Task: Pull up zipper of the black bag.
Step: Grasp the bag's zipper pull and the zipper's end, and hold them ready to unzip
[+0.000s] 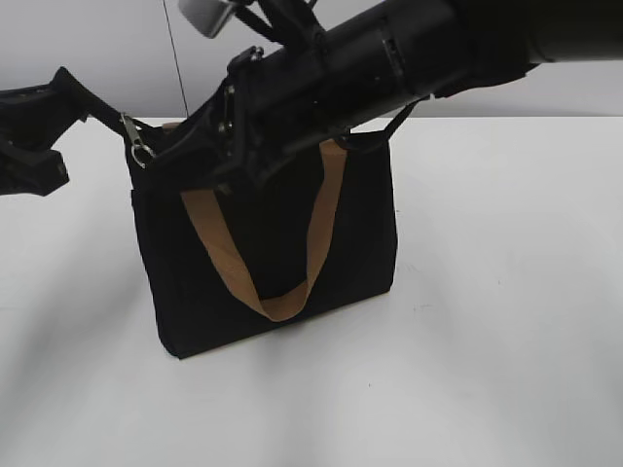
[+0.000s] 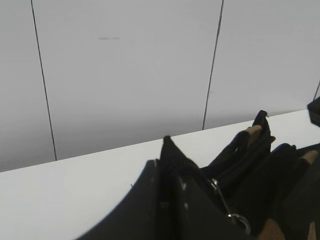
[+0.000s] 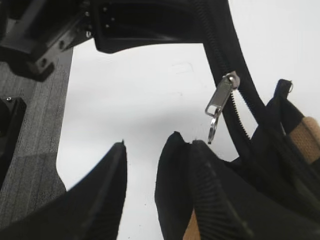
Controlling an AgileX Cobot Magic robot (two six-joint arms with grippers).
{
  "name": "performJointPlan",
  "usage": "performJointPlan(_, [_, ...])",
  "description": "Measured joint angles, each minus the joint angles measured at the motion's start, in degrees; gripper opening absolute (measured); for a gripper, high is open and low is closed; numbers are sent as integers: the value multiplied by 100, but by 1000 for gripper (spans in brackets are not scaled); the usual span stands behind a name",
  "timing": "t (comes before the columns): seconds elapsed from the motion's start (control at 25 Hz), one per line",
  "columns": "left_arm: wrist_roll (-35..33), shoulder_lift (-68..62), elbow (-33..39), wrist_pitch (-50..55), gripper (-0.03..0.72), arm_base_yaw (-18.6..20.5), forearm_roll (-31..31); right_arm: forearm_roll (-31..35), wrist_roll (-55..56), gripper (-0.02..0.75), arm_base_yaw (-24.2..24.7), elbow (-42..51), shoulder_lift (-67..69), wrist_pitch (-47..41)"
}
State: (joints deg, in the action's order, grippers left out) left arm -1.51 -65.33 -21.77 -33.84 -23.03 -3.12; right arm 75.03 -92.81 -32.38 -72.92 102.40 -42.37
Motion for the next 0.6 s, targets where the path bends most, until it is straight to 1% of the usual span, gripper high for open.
performJointPlan(0.24, [17,0,0,-4,21,0,-17,-1,-5,312,-125,-331,504,90])
performJointPlan(0.36, [25,0,0,-6,21,0,-24,33,-5,301,-131,-378,631,277])
performJointPlan(0.6, [43,0,0,-6,21,0,-41,296,-5,296,-131,-378,667,465])
